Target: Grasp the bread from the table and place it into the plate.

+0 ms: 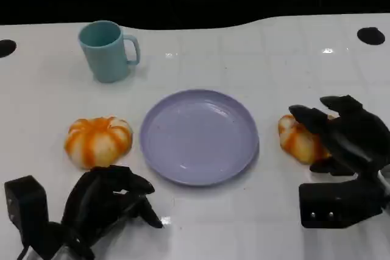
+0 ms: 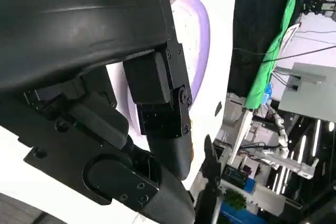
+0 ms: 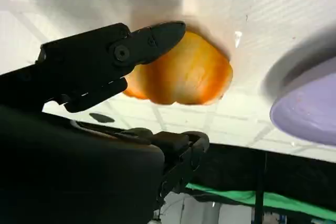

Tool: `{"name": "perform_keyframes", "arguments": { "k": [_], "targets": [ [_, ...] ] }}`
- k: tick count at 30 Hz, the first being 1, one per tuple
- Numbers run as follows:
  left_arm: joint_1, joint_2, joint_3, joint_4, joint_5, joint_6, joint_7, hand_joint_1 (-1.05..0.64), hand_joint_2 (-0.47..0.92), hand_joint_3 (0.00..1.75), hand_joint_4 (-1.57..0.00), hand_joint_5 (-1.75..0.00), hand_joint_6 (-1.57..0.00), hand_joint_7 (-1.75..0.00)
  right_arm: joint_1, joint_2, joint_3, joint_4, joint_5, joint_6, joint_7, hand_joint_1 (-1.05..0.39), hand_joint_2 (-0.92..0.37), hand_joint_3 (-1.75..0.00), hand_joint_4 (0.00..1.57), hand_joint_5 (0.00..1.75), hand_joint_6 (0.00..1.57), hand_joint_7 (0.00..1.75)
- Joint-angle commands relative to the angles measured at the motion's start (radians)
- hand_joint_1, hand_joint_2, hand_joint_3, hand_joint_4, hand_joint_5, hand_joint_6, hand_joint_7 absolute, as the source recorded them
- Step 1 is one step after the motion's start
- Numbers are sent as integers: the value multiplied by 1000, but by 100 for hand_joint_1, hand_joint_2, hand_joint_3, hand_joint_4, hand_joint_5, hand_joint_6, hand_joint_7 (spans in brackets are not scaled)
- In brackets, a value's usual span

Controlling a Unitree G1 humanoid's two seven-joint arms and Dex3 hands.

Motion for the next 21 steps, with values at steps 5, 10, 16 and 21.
{"name": "perform_keyframes", "arguments": {
  "k": [5,10,16,21],
  "targets": [
    [19,14,2,-24,2,3,1,-105,71,0,-157,-60,-157,-21,-98,52,44,158,31,33,5,-48,-81,0,4,33,24,0],
    [23,13,2,-34,-1,13,1,-105,71,0,-157,-59,-157,-21,-141,79,59,238,45,30,-18,-46,-81,0,8,31,25,1],
    [26,13,1,-37,0,8,-2,-105,71,0,-157,-59,-157,-21,-194,108,68,383,80,-34,-122,-29,-89,-1,49,20,51,4],
    [29,11,1,-42,-1,10,0,-105,71,0,-157,-59,-157,-21,-211,112,66,460,105,-124,-222,-15,-89,0,113,51,111,13]
  ]
}}
